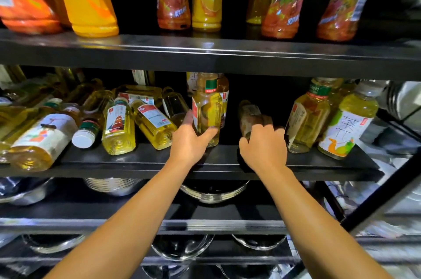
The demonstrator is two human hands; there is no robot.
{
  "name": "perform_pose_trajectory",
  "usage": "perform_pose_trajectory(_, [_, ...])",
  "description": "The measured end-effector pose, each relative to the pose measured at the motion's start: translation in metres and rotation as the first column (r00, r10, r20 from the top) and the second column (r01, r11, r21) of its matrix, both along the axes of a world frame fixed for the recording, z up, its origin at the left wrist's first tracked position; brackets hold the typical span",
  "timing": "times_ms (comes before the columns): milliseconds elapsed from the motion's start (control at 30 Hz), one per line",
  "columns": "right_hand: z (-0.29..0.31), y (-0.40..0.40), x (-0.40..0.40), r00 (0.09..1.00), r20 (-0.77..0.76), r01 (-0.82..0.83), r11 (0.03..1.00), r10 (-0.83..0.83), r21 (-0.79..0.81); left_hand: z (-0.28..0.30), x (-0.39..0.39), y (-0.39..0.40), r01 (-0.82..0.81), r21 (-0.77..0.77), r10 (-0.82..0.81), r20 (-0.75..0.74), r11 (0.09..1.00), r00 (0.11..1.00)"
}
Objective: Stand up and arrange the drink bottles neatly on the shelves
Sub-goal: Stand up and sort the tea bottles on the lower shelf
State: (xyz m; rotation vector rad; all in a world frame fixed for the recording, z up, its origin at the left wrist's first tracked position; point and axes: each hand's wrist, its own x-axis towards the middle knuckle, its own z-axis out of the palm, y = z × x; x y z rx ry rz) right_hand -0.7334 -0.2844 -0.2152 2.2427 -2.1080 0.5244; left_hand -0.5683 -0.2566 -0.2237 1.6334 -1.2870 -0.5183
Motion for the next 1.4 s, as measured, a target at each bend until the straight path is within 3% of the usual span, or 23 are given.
perform_pose_trajectory(100, [0.013,0.008,-0.001,0.999,0.024,-0.035,0.999,0.034,0.040,0.007,0.007,0.028,-0.017,0.014,0.014,0.188,1.000,0.982])
perform_pose_trajectory(200, [0.023,-0.011,-0.001,0.998,0.067,-0.001,0.980,-0.013,0.200,0.014,0.032,0.045,-0.114,-0.213,0.196,0.418,0.970,0.887])
perform_pose_trajectory(233, [0.024,-0.016,0.000,0.999,0.033,0.007,0.968,-0.016,0.250,0.015,0.043,0.041,-0.126,-0.191,0.210,0.523,0.973,0.826])
perform_pose_trajectory(333, [0.021,-0.023,-0.002,0.999,-0.036,-0.016,0.962,0.027,0.272,0.008,0.064,0.026,-0.196,0.122,0.045,0.732,0.973,0.679])
perform_pose_trajectory(400, [0.021,-0.019,-0.005,0.999,-0.036,-0.028,0.962,0.040,0.273,-0.001,0.066,0.029,-0.184,0.167,0.007,0.724,0.969,0.689])
perform_pose_trajectory(567, [0.034,-0.002,-0.011,0.995,-0.061,-0.055,0.956,0.076,0.287,0.005,0.066,0.050,-0.205,-0.004,0.151,0.690,0.979,0.708])
perform_pose_trajectory(667, [0.039,-0.003,-0.006,0.995,-0.050,-0.065,0.951,0.084,0.304,0.027,0.067,0.037,-0.317,0.135,0.109,0.757,0.939,0.644])
perform_pose_trajectory(767, [0.038,-0.006,-0.002,0.993,-0.087,-0.042,0.940,0.076,0.340,0.043,0.073,0.020,-0.402,0.313,0.027,0.761,0.861,0.649])
perform_pose_trajectory(933, [0.034,-0.004,-0.012,0.998,-0.024,-0.049,0.956,0.059,0.288,0.044,0.079,0.022,-0.403,0.313,0.024,0.764,0.860,0.645])
perform_pose_trajectory(1067, [0.027,0.006,-0.017,0.992,0.114,-0.070,0.977,0.048,0.203,0.044,0.075,0.043,-0.427,0.241,0.171,0.668,0.871,0.725])
perform_pose_trajectory(1167, [0.020,0.013,-0.019,0.959,0.281,-0.069,0.991,0.034,0.117,0.036,0.074,0.066,-0.429,0.104,0.340,0.456,0.897,0.822])
perform_pose_trajectory(1233, [0.013,0.018,-0.019,0.920,0.390,-0.065,0.997,0.042,0.048,0.028,0.071,0.083,-0.429,0.018,0.417,0.204,0.903,0.886])
perform_pose_trajectory(1300, [0.007,0.024,-0.018,0.851,0.520,-0.075,0.997,0.071,-0.013,0.020,0.066,0.098,-0.411,-0.016,0.404,-0.148,0.912,0.903])
perform_pose_trajectory(1333, [0.005,0.027,-0.017,0.809,0.581,-0.085,0.996,0.092,-0.039,0.016,0.064,0.104,-0.379,-0.030,0.344,-0.363,0.925,0.866])
perform_pose_trajectory(1400, [0.002,0.034,-0.016,0.705,0.693,-0.120,0.988,0.152,-0.094,0.008,0.060,0.111,-0.272,-0.069,0.141,-0.718,0.960,0.681])
